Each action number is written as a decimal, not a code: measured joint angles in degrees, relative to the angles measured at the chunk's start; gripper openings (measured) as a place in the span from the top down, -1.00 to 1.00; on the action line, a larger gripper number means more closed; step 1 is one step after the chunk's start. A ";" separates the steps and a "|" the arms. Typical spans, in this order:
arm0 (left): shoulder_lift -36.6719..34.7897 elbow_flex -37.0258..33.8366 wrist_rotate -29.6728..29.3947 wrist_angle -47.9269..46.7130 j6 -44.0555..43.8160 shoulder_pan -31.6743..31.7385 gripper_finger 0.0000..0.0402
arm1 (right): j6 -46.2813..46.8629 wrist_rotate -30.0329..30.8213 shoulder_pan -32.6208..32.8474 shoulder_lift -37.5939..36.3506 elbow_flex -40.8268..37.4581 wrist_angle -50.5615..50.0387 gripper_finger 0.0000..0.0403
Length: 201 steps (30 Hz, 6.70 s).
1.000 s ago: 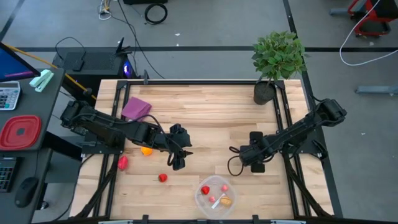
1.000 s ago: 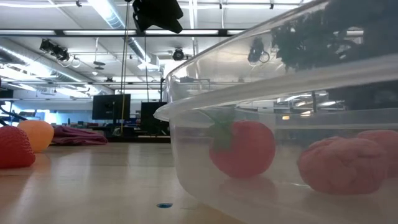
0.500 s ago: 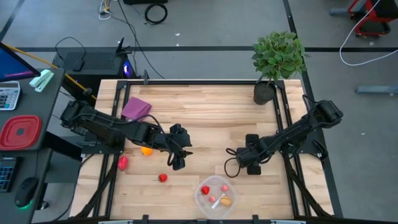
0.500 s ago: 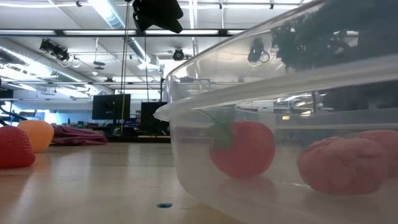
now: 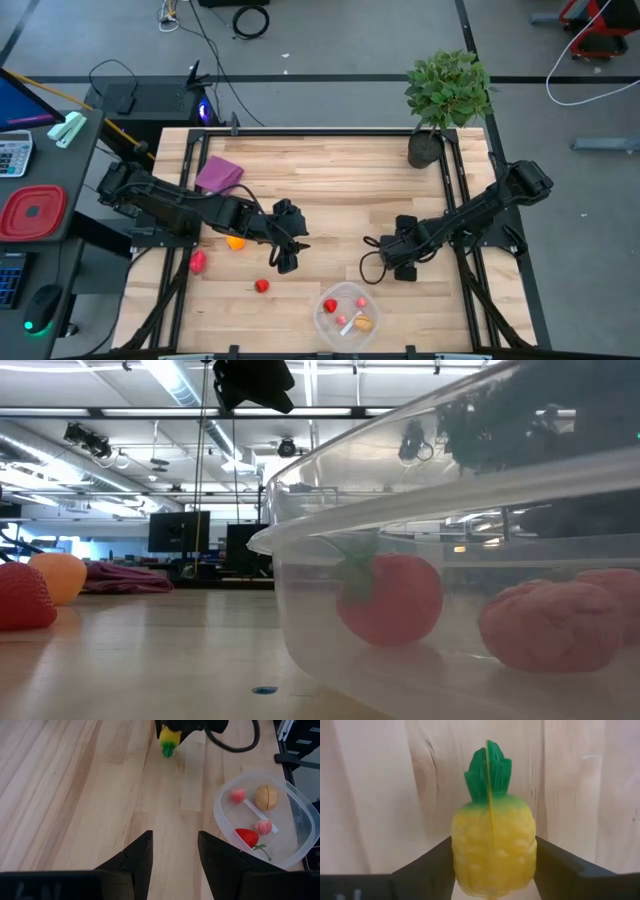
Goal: Pick and placing Produce into tupperware
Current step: Put the pineapple into the transparent bin, then put the strawberry into the transparent bin
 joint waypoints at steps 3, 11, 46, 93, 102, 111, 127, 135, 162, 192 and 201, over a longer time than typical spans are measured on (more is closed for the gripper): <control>0.01 0.00 0.00 0.00 0.00 0.00 0.19 | 2.69 -0.02 0.01 -2.03 0.00 0.01 -0.04; 0.00 0.02 0.00 0.00 0.01 0.00 0.19 | 8.68 -1.52 0.12 -9.71 0.00 5.54 0.02; 0.00 0.09 -0.01 0.48 0.07 0.01 0.19 | 9.01 -9.25 10.05 24.66 30.24 23.00 -0.01; 0.00 0.00 4.89 -4.08 -7.09 -1.91 0.19 | 2.50 -2.32 9.09 11.38 33.79 8.35 -0.23; 0.00 0.00 8.11 -14.77 -22.70 -9.69 0.19 | 7.87 9.42 14.67 -2.18 33.79 -1.85 -0.22; 1.81 0.00 7.89 -18.99 -37.33 -18.89 0.19 | 7.33 24.66 20.50 -8.39 33.79 -2.09 -0.22; 14.34 0.00 7.77 -21.01 -35.10 -20.23 0.19 | 7.68 29.25 22.99 -3.51 33.79 -2.85 -0.22; 14.40 0.00 6.93 -21.39 -35.14 -19.11 0.19 | 7.73 29.24 22.97 -2.80 33.79 -2.90 -0.22; 14.42 0.00 7.76 -21.65 -37.64 -18.71 -0.13 | 15.75 28.95 22.95 -2.76 27.74 -3.28 -0.22; 15.58 0.11 4.20 -22.29 -41.09 -21.66 -0.19 | 17.63 26.67 22.95 -2.76 26.71 -3.21 -0.22; 18.61 0.07 4.15 -23.33 -38.27 -21.77 -0.19 | 17.67 26.64 22.96 -2.78 26.69 -2.94 -0.22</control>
